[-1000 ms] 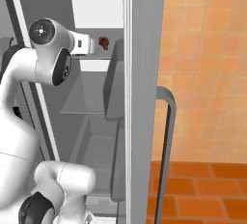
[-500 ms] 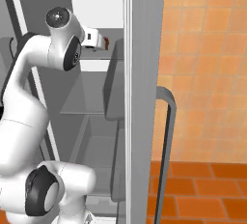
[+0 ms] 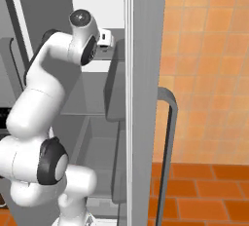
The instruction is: Place one mushroom and one chicken drumstick in each tupperware on the nearby counter, to pack two identical lunches.
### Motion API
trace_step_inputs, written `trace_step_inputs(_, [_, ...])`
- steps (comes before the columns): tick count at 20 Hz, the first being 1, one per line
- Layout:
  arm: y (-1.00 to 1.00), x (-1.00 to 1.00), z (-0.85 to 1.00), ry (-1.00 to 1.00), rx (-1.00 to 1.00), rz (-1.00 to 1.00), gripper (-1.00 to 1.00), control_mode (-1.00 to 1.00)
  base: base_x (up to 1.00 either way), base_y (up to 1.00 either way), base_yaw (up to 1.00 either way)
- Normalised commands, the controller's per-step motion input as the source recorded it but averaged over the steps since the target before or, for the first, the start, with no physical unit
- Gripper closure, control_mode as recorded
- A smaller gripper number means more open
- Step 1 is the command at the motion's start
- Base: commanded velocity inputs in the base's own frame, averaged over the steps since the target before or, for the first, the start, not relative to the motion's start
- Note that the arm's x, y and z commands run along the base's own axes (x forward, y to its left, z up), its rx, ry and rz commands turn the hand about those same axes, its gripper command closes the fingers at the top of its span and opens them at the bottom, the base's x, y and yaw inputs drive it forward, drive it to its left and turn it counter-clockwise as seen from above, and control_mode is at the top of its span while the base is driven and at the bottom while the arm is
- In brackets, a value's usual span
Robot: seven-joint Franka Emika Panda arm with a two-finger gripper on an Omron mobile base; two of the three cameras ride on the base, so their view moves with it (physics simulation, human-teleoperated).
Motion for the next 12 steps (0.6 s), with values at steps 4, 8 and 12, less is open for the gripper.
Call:
trace_step_inputs(4, [-0.04, 0.79, -0.09, 0.08, 0.00, 0.03, -1.00, -1.00, 0.00, 0.00, 0.00])
trace_step_inputs(8, [-0.03, 0.77, -0.14, 0.06, 0.00, 0.03, -1.00, -1.00, 0.00, 0.00, 0.00])
trace_step_inputs(12, [0.00, 0.69, -0.18, 0.00, 0.00, 0.02, -1.00, -1.00, 0.00, 0.00, 0.00])
